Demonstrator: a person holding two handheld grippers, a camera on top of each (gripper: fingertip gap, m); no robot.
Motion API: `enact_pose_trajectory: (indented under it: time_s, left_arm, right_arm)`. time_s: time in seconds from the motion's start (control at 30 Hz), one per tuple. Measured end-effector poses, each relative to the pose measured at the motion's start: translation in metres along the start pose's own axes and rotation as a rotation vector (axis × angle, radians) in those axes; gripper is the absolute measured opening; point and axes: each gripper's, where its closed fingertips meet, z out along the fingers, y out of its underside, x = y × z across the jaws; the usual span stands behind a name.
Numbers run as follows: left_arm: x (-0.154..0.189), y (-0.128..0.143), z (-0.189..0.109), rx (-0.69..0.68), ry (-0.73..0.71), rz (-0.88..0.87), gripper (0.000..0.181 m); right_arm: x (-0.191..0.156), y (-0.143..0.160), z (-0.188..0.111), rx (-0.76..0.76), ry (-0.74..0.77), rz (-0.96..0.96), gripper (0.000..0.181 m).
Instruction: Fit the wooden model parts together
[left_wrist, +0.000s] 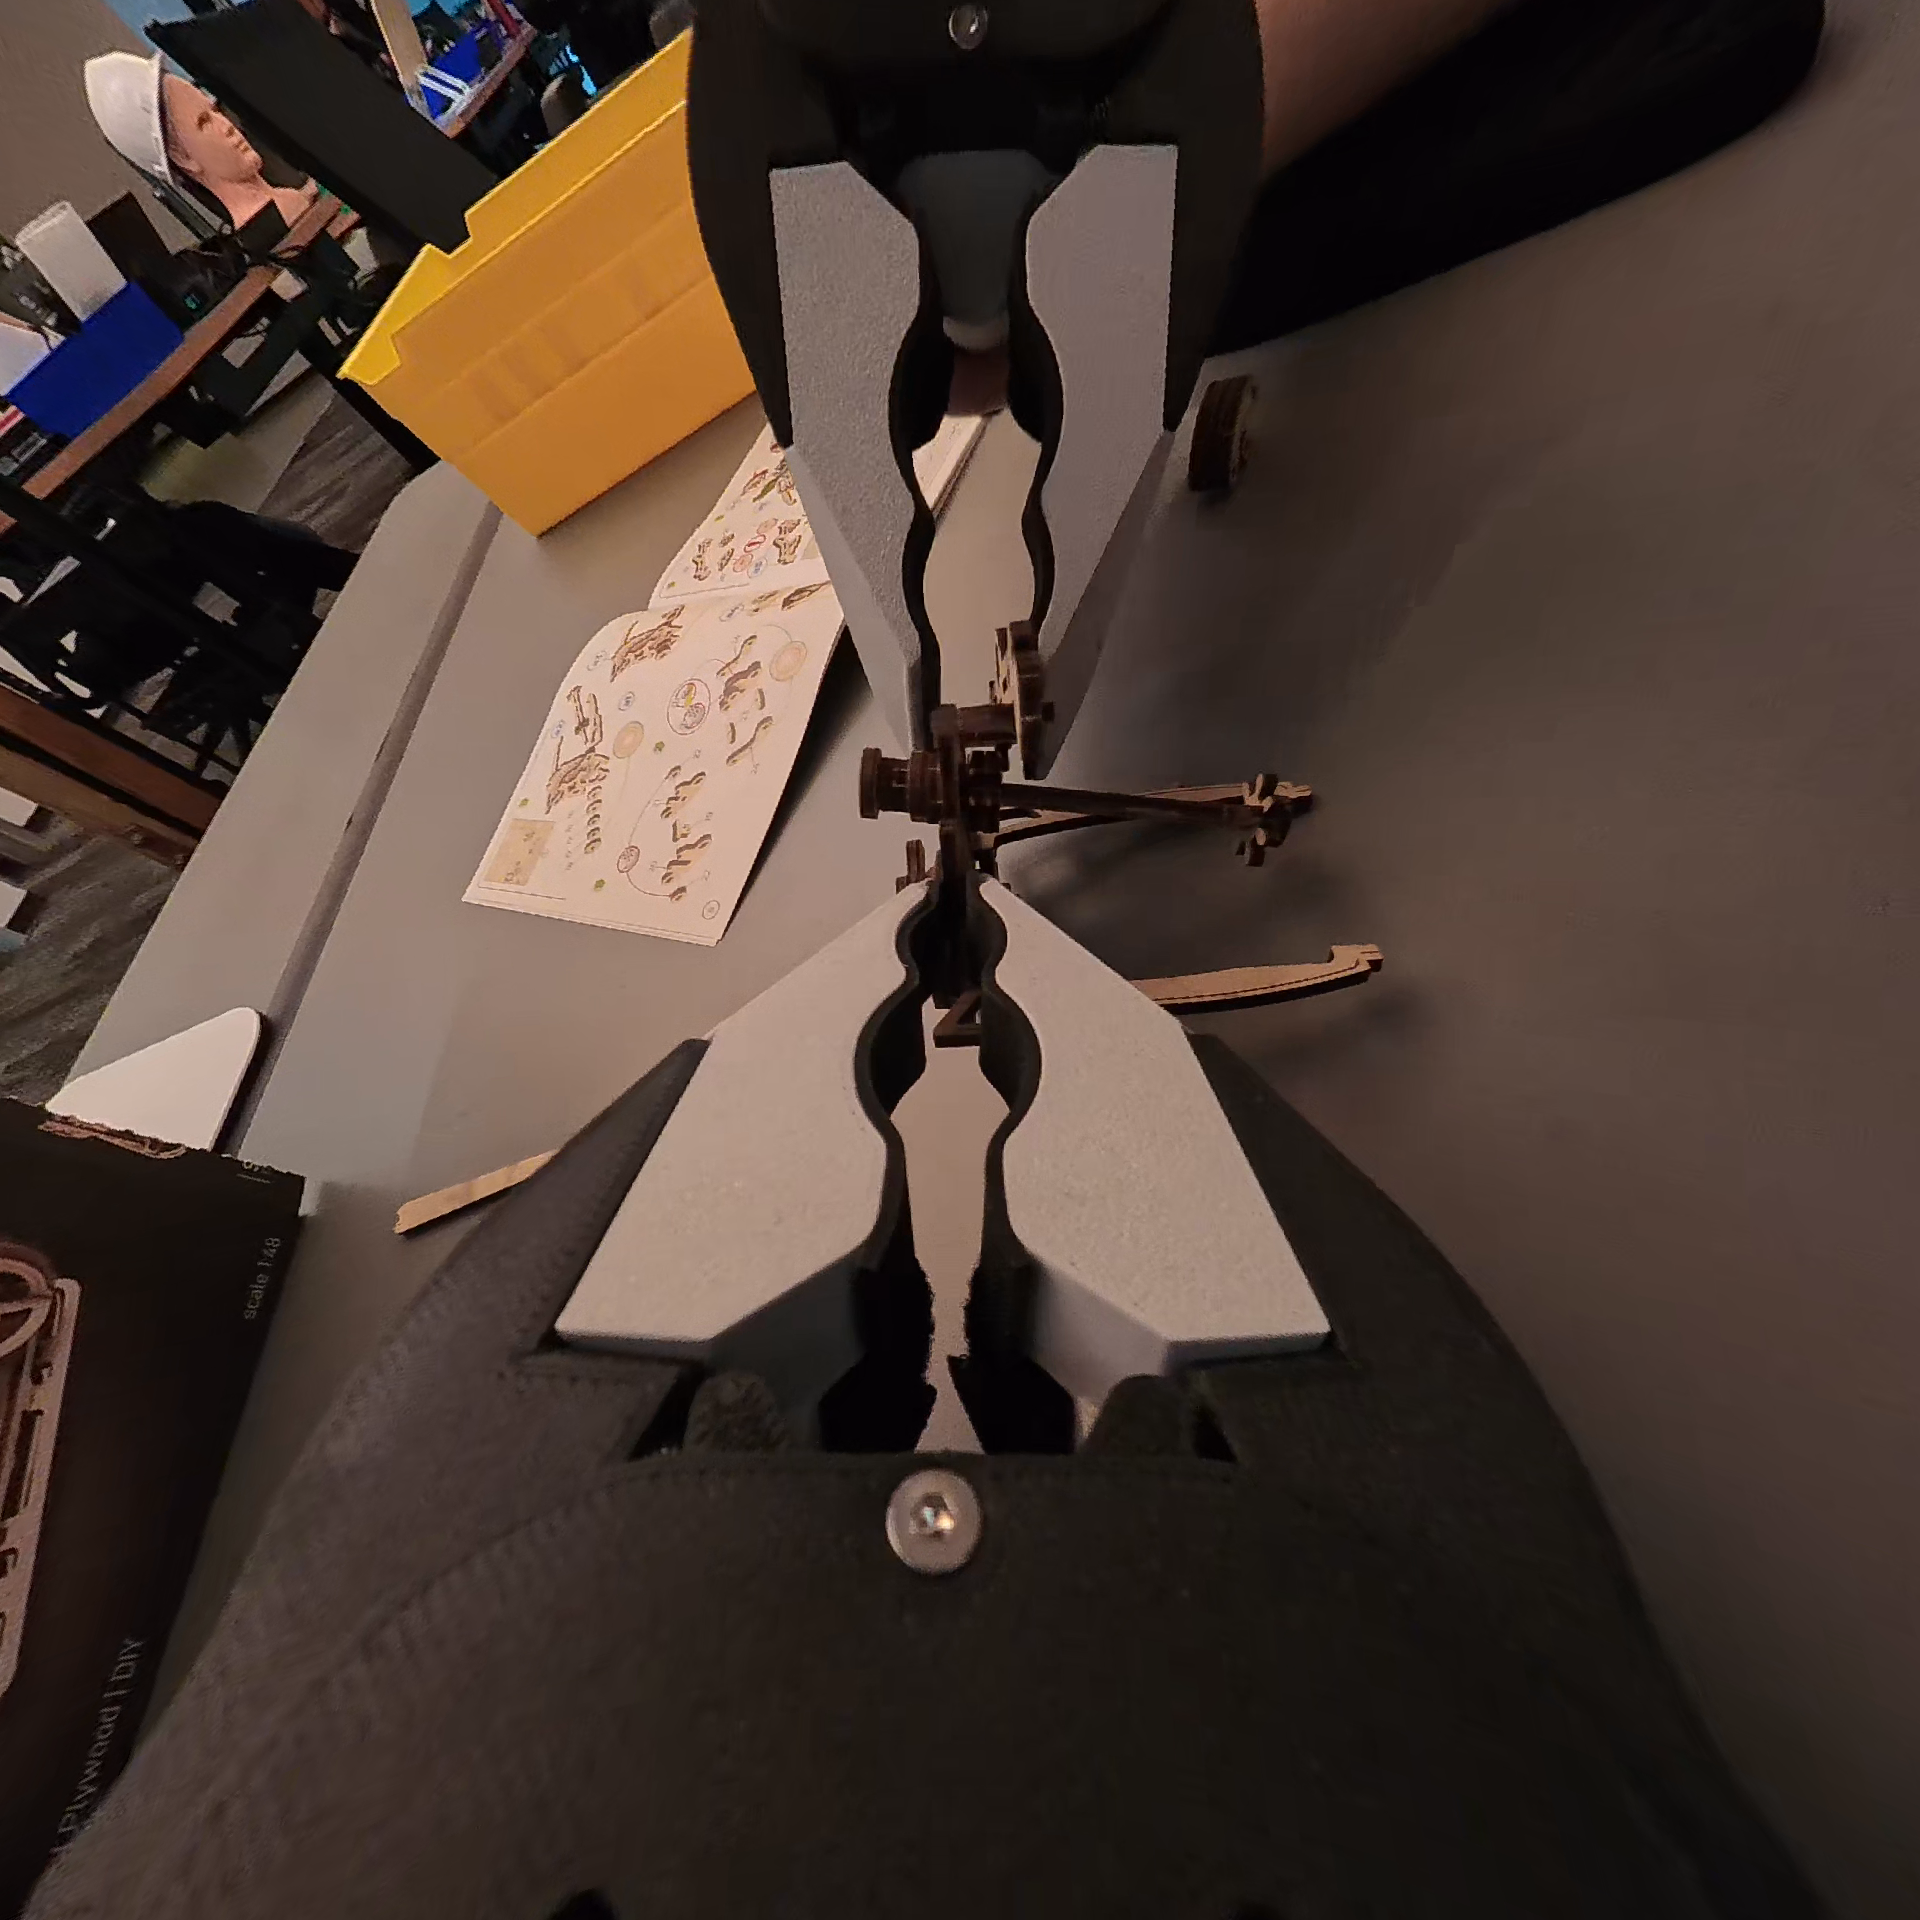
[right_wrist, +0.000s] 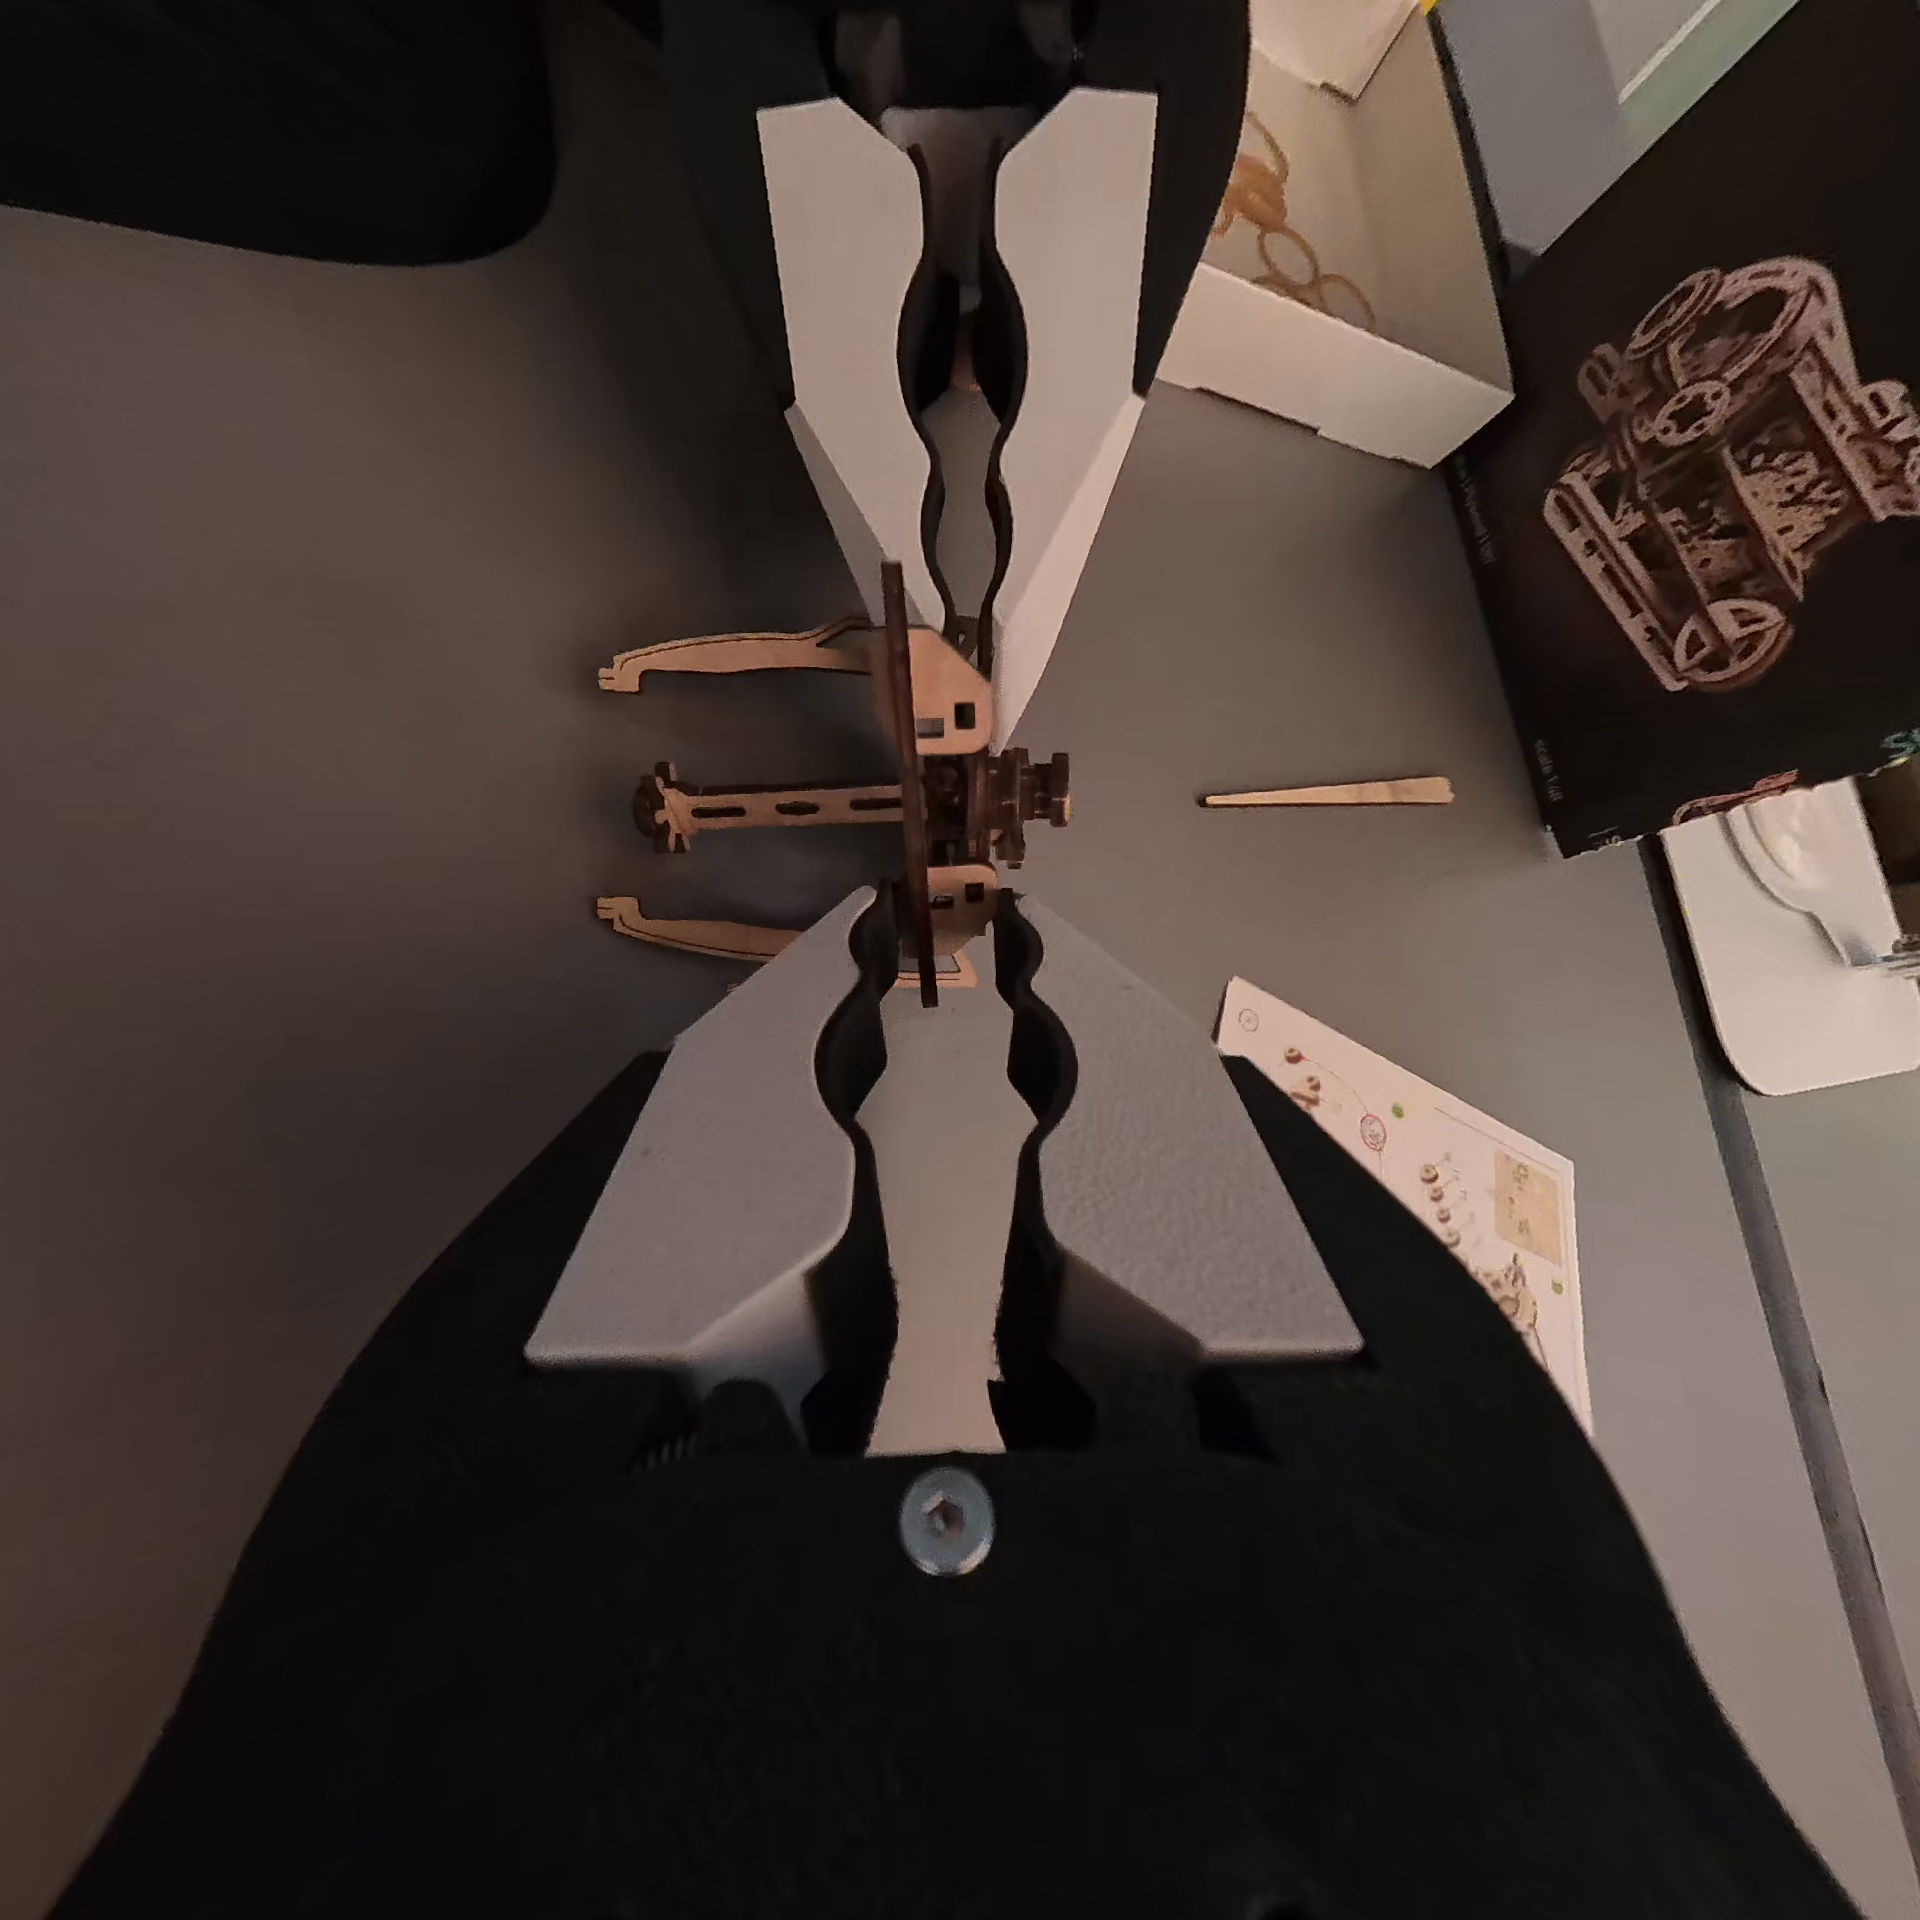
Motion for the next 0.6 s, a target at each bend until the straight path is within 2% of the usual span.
enact_pose_trajectory:
  time_s: [0.37,0.6]
  left_arm:
    - [-0.0017,-0.0012,0.0013,-0.002,-0.005,-0.024,0.0]
    - [-0.002,-0.0009,0.0014,-0.004,-0.016,-0.011,0.0]
  right_arm:
    - [0.0022,0.0062,0.0004,-0.253,-0.07,0.052,0.016]
    - [0.0033,0.0055,0.001,-0.248,-0.082,0.079,0.017]
